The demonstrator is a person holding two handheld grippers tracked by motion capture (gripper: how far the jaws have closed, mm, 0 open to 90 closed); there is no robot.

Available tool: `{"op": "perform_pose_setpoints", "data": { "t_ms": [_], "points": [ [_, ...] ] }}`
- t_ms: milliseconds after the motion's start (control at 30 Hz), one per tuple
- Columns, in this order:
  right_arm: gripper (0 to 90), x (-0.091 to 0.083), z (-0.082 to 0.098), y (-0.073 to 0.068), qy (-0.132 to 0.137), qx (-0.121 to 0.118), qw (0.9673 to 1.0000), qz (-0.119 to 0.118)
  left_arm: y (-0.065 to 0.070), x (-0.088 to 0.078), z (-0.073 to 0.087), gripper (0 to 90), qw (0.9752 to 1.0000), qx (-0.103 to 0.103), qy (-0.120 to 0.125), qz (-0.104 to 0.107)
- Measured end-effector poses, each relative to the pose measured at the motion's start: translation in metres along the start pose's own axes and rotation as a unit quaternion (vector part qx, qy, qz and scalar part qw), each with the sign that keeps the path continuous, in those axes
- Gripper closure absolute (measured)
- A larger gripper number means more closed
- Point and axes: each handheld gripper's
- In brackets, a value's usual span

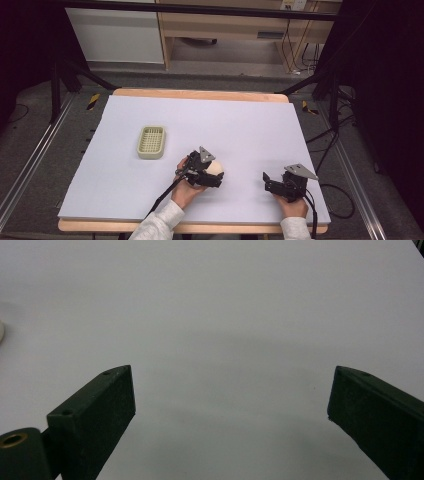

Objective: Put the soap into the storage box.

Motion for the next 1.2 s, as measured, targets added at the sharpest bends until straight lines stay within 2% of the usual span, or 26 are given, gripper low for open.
{"op": "perform_pose_setpoints", "data": {
  "t_ms": [600, 967, 1200],
  "points": [
    [5.5, 0.0, 0.0, 0.0, 0.0, -0.001, 1.0, 0.0, 0.001, 0.012, 0.004, 16.1, 0.9998, 0.004, -0.02, 0.009],
    [5.5, 0.0, 0.0, 0.0, 0.0, 0.001, 1.0, -0.001, 0.003, 0.017, 0.005, 21.6, 0.9996, 0.003, -0.024, 0.014],
    [5.5, 0.0, 0.0, 0.0, -0.001, 0.001, 1.0, -0.001, 0.004, 0.017, 0.005, 23.4, 0.9997, 0.006, -0.022, 0.01]
  ]
}}
Point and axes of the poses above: each handheld gripper's, and its own axes: x roughly forward along the jaws, z roughly out of its underside, y roughly to its right, and after that the axes turned 15 degrees about x, right-handed
